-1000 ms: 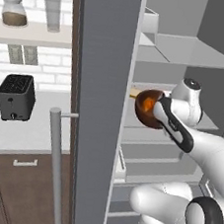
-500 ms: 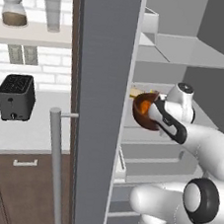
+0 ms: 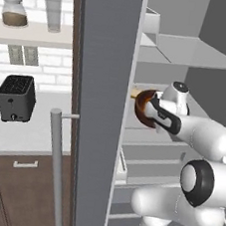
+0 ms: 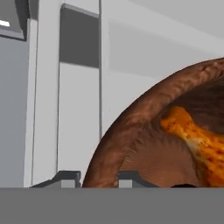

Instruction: Pick the chicken drumstick and avocado from their plates and place them in the bowl. Then put the bowl in the fridge.

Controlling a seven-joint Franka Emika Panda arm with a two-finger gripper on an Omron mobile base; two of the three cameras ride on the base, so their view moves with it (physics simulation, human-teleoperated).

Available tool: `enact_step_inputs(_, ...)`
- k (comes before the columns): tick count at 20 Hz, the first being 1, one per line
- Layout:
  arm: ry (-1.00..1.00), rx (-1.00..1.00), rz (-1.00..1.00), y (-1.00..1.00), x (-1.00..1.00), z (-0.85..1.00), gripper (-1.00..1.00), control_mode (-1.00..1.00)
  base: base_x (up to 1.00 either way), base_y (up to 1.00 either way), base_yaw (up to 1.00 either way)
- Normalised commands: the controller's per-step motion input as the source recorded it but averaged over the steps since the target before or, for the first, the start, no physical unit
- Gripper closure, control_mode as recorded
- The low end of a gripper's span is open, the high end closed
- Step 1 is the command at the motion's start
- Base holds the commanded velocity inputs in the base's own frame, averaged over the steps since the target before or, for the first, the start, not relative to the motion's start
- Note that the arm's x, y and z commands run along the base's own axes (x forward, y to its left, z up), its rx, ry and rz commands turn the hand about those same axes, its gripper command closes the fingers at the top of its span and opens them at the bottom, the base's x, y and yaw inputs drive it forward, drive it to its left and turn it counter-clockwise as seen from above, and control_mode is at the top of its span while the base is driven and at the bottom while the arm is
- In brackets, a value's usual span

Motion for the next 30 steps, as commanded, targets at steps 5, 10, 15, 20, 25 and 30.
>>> enact_step_inputs(5, 0.0, 0.0, 0.0, 0.0, 0.45, -0.11, 1.0, -1.0, 0.0, 0.0, 0.0)
enact_step_inputs(10, -0.01, 0.0, 0.0, 0.0, 0.11, -0.15, -1.0, -1.0, 0.0, 0.0, 0.0)
enact_step_inputs(15, -0.15, 0.0, 0.0, 0.0, 0.02, -0.05, -1.0, -1.0, 0.0, 0.0, 0.0)
enact_step_inputs(20, -0.21, -0.06, 0.0, 0.0, 0.0, 0.0, -1.0, -1.0, 0.0, 0.0, 0.0)
enact_step_inputs(25, -0.23, -0.08, 0.0, 0.0, -0.18, 0.09, -1.0, -1.0, 0.0, 0.0, 0.0)
enact_step_inputs(30, -0.27, -0.03, 0.0, 0.0, -0.81, 0.44, -1.0, -1.0, 0.0, 0.0, 0.0)
